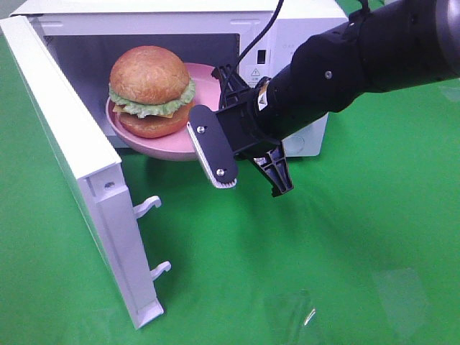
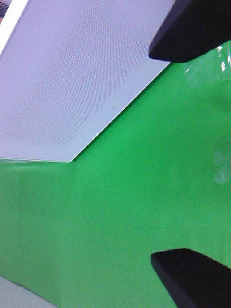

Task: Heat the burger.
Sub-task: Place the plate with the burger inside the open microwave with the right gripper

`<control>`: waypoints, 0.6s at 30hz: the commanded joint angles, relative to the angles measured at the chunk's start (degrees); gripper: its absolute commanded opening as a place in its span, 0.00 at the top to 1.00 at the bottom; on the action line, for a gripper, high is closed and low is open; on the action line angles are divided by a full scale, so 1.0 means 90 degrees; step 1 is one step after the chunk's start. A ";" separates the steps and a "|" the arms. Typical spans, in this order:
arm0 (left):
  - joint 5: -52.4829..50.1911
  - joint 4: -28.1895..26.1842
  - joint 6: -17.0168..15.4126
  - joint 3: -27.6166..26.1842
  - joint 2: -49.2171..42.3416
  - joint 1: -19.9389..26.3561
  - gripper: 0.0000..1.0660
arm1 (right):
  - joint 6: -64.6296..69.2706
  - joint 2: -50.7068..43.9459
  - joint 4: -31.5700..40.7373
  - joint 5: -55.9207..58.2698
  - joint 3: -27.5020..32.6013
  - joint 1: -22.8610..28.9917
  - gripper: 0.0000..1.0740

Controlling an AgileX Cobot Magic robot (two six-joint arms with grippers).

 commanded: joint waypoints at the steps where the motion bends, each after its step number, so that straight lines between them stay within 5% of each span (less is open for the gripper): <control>1: -0.0083 -0.0025 0.0013 0.0013 -0.0070 -0.0019 0.06 | 0.0357 0.0000 0.0057 -0.0465 -0.0223 -0.0089 0.99; 18: -0.0083 -0.0025 0.0013 0.0013 -0.0070 -0.0019 0.06 | 0.0452 0.0554 0.0057 -0.0465 -0.0656 -0.0089 0.99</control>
